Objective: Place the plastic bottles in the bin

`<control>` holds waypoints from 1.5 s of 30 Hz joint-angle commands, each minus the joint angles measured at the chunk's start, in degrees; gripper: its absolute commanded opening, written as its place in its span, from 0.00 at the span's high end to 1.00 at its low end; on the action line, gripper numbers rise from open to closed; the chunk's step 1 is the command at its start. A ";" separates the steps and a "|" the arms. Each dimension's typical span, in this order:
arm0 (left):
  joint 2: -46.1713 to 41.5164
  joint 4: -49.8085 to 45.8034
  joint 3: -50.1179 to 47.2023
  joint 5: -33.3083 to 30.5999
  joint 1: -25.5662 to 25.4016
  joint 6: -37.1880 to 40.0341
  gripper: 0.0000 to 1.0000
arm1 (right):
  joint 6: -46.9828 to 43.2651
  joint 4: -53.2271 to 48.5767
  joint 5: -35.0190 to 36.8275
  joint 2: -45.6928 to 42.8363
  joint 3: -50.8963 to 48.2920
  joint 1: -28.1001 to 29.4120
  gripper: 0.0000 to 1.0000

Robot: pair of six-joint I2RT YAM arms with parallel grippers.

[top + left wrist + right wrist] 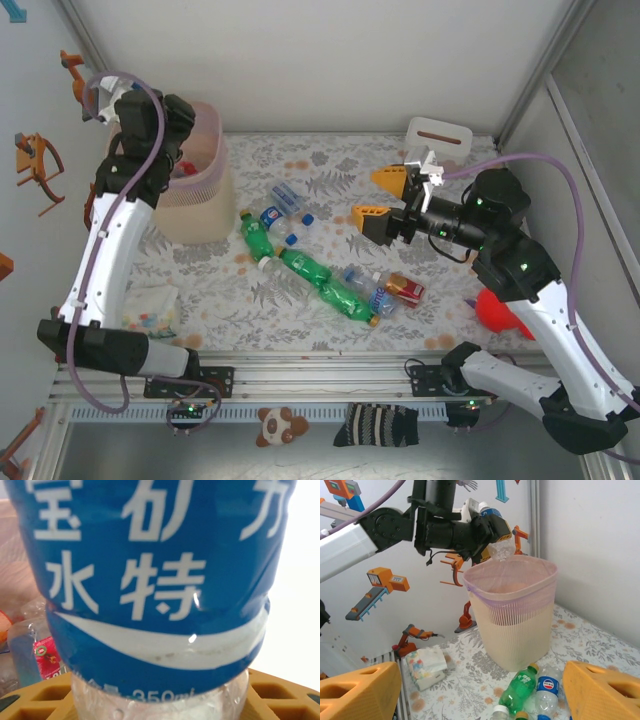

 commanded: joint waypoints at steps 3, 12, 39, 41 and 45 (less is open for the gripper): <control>7.44 -16.68 10.67 0.51 4.07 -16.69 0.59 | 0.37 2.06 0.23 -0.41 0.00 0.26 0.18; 18.86 -17.24 15.94 16.65 9.44 -29.44 0.59 | 0.41 1.80 1.09 -1.27 -0.62 0.26 0.18; 30.79 -15.01 22.58 25.92 12.73 -31.36 0.17 | -0.25 0.44 2.78 -1.77 -1.26 0.22 0.18; 29.49 -14.97 22.50 25.61 12.74 -30.83 0.17 | -0.27 0.45 2.70 -1.53 -1.07 0.21 0.18; 26.38 -14.99 22.38 25.46 12.73 -29.63 0.17 | -0.22 0.34 2.73 -1.25 -0.91 0.26 0.18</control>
